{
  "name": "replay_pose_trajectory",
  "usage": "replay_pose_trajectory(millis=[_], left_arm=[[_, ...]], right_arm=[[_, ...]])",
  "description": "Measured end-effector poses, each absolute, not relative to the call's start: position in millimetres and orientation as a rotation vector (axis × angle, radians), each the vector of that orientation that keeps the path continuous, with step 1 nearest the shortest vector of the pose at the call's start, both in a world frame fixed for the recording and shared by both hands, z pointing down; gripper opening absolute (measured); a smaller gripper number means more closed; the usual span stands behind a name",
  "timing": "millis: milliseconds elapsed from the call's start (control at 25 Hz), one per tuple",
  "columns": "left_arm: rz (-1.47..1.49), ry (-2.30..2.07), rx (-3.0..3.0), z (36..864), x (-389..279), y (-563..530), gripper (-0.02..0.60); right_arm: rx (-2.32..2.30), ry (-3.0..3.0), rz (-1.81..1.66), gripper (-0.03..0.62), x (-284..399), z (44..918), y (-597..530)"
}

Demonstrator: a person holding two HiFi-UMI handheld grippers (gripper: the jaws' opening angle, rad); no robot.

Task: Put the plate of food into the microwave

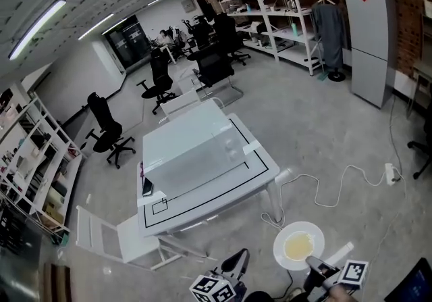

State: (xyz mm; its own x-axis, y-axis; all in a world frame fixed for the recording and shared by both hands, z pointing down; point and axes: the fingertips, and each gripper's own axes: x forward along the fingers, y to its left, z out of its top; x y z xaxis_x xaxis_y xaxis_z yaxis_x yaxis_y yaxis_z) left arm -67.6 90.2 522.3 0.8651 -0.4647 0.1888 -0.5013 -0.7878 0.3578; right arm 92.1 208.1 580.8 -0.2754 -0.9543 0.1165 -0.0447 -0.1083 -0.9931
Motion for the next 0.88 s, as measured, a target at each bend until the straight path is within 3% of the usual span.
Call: replay_pose_trajectory(millis=[880], left_arm=[[0.112,-0.832,2.572,538.6,-5.7,-40.7,0.003]], right_arm=[[-1.191,1.415,-1.515,0.009,167.3,577.9,81.3]])
